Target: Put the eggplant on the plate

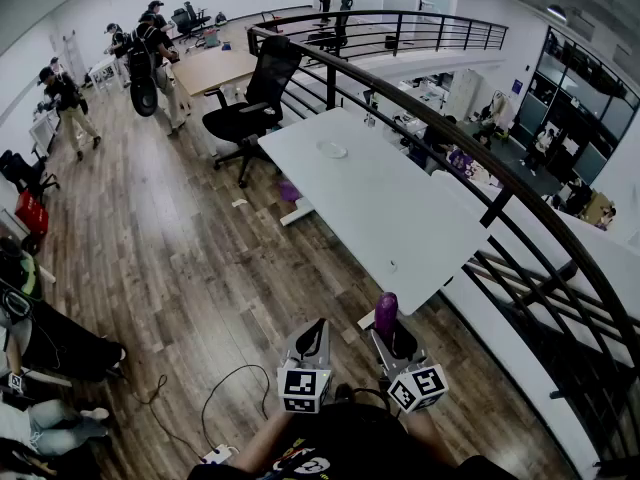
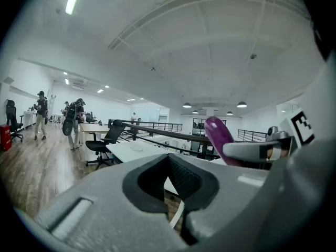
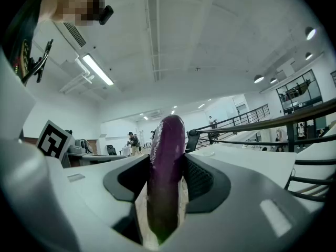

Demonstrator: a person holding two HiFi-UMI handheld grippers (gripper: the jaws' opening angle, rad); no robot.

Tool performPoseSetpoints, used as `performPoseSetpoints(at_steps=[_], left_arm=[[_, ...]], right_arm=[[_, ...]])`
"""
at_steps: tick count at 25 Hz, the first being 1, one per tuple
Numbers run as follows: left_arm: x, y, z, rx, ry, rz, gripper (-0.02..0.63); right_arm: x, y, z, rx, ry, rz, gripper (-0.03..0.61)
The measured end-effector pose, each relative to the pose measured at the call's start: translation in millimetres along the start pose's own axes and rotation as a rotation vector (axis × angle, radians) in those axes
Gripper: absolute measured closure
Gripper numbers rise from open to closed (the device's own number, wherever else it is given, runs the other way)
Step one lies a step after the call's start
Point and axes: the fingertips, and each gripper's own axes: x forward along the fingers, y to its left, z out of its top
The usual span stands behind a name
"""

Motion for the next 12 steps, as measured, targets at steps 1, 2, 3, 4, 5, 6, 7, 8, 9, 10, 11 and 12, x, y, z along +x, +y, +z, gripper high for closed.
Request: performPoseSetpoints(at_steps=[1, 2, 3, 4, 5, 6, 7, 8, 9, 10, 11, 12], left_arm=[[0.9, 0.6, 0.5, 0.002, 0.001, -0.002, 0.609], [1.7, 1.1, 0.9, 0.004, 0.002, -0.005, 0.609], [2.3, 1.8, 1.0, 0.006, 0.003, -0.007, 0.609], [2.6, 2.7, 0.8, 0.007, 0.005, -0.009, 0.609], [2.8, 3.9, 0.3, 0.007, 0.006, -0.01, 0.609], [2.9, 5.1, -0.2, 0.006, 0.008, -0.012, 0.609], [3.1, 6.1, -0.7, 0.004, 0.009, -0.014, 0.609], [3.2, 6.9, -1.0, 0.002, 0.01, -0.016, 0.609], [3.0, 7.5, -1.0, 0.001, 0.011, -0.018, 0.609], [2.7, 7.9, -1.1, 0.001, 0.013, -0.021, 0.609], [2.5, 8.4, -1.4, 0.002, 0.015, -0.025, 0.609], [2.3, 9.4, -1.8, 0.004, 0.017, -0.028, 0.609]], right_arm=[[1.5, 0.1, 0.6, 0.0, -0.001, 0.0, 0.374], [2.9, 0.3, 1.2, 0.001, -0.002, 0.0, 0.374], [4.0, 0.7, 1.7, 0.001, -0.003, 0.0, 0.374], [4.8, 1.4, 1.9, 0.001, -0.004, -0.001, 0.374], [5.5, 2.3, 2.1, 0.0, -0.005, -0.002, 0.374], [6.2, 3.4, 1.9, -0.002, -0.005, -0.003, 0.374], [6.8, 4.2, 1.3, -0.004, -0.004, -0.005, 0.374], [7.3, 4.9, 0.1, -0.003, -0.002, -0.007, 0.374], [7.6, 5.3, -1.5, -0.001, 0.001, -0.011, 0.374], [8.0, 5.5, -3.1, 0.003, 0.002, -0.015, 0.374], [8.6, 5.9, -4.5, 0.007, 0.004, -0.019, 0.374], [9.8, 6.6, -5.8, 0.011, 0.006, -0.021, 0.374]])
